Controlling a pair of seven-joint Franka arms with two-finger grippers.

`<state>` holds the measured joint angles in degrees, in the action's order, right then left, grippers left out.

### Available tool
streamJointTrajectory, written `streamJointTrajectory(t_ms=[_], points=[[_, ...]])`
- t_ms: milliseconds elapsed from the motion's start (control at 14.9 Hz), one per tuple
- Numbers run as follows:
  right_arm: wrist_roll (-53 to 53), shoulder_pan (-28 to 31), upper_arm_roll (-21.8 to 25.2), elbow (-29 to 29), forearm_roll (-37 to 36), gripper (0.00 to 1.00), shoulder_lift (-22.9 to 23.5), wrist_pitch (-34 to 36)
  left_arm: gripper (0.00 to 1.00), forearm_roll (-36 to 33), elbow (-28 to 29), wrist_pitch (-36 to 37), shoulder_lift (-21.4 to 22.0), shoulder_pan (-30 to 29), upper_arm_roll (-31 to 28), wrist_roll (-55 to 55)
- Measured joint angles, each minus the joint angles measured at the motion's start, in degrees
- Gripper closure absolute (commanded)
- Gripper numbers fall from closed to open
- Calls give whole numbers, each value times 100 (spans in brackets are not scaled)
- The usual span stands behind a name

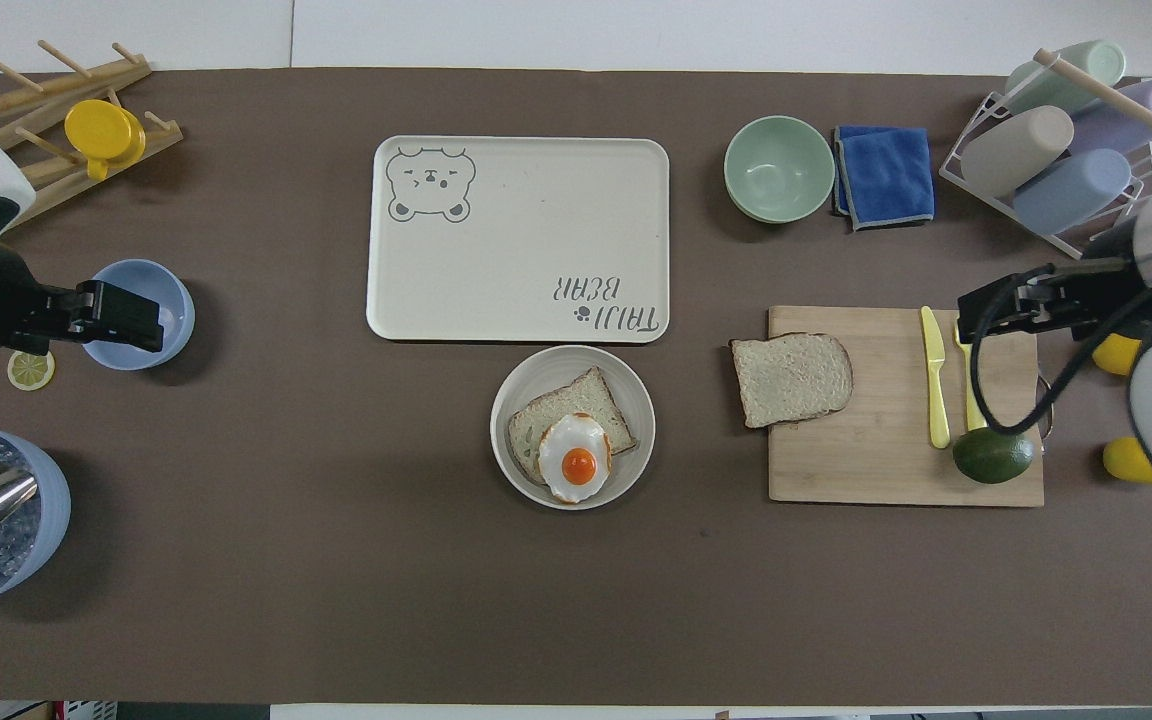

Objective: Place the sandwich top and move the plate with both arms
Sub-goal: 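Reach the right gripper toward the bread slice on the cutting board, then grasp the bread slice with the right gripper and lift it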

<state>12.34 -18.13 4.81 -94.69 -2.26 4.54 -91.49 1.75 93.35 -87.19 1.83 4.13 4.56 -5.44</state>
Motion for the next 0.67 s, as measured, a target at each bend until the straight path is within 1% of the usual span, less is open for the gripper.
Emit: streamJointTrajectory(t_ms=[201,268,535,669], points=[[797,-602,-12,-119,-253,0,617,-520,0,0,0,0,0,0,0,0],[955,-725,-13,-268,-366,0,760,-723,0,0,0,0,0,0,0,0],[1358,-861,-11,-1209,-490,0,915,-1699,0,0,0,0,0,0,0,0],[1611,-1035,-14,-1377,-679,0,1039,-1787,0,0,0,0,0,0,0,0]])
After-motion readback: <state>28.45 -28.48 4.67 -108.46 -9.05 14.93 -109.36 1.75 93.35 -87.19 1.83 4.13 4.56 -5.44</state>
